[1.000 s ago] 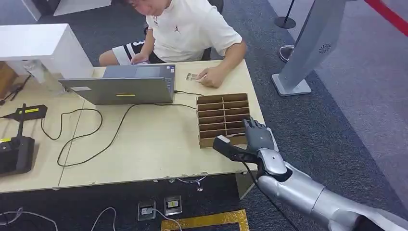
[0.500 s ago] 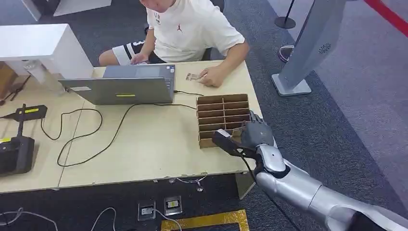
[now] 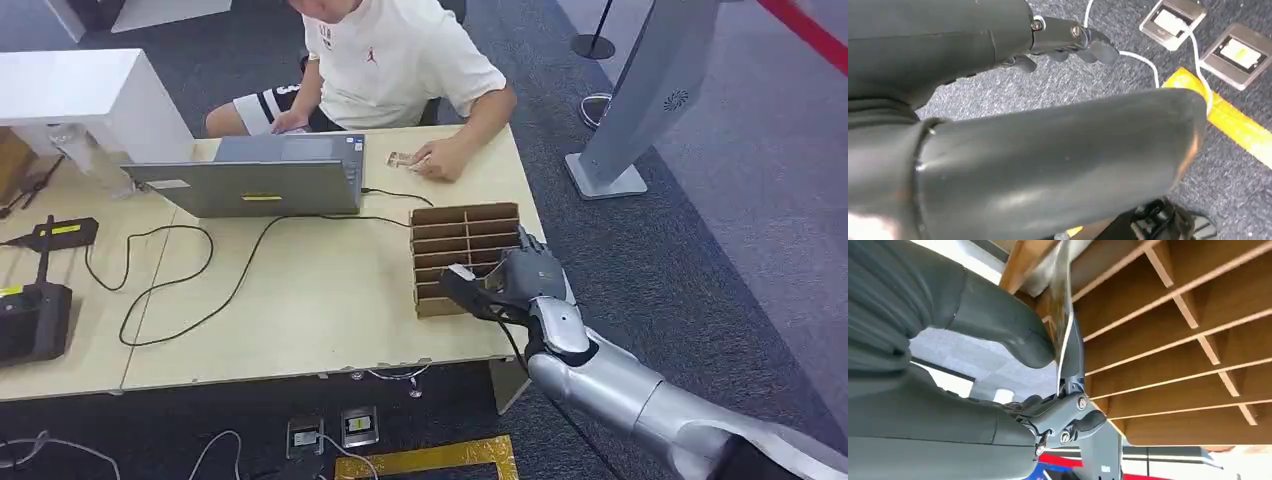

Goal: Pass the card to the sensor for recognition and then transmit it.

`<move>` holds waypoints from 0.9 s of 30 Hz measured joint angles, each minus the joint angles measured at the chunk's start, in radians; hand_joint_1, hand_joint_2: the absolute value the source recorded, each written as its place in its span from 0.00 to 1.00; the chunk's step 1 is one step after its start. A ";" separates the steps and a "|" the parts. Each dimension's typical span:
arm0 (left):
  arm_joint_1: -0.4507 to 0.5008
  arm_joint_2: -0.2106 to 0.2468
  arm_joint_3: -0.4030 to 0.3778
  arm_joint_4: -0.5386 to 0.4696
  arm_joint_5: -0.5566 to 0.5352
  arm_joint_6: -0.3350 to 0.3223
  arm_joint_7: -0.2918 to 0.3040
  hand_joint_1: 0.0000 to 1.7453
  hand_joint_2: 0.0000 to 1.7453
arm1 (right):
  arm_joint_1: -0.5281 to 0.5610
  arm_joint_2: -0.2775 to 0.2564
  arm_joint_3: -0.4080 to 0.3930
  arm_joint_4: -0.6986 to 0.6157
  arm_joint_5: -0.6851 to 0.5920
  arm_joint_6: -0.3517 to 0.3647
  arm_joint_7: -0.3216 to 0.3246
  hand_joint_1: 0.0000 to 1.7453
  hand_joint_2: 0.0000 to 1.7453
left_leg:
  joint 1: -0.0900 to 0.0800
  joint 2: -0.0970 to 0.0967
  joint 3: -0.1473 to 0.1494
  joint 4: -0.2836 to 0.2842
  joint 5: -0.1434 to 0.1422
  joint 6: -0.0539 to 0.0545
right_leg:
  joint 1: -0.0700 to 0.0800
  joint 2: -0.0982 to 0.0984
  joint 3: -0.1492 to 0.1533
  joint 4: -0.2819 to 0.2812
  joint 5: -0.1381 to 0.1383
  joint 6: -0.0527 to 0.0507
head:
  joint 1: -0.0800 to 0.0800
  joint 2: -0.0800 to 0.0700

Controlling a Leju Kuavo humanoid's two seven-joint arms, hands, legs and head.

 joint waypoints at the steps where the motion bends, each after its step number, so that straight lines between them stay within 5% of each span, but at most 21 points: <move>1: 0.000 0.000 0.000 0.000 0.000 0.000 0.000 0.00 0.00 | 0.000 0.000 0.000 0.001 0.000 0.000 0.001 1.00 1.00 | 0.000 0.000 0.000 0.000 0.000 0.000 | 0.000 0.000 0.000 0.000 0.000 0.000 | 0.000 0.000; 27: 0.000 -0.020 -0.008 0.000 0.000 0.000 0.000 0.00 0.00 | -0.078 -0.038 -0.033 -0.026 0.006 -0.098 0.053 1.00 1.00 | 0.000 0.000 0.001 0.000 0.000 0.000 | 0.000 0.000 0.000 0.001 0.001 0.000 | 0.000 0.000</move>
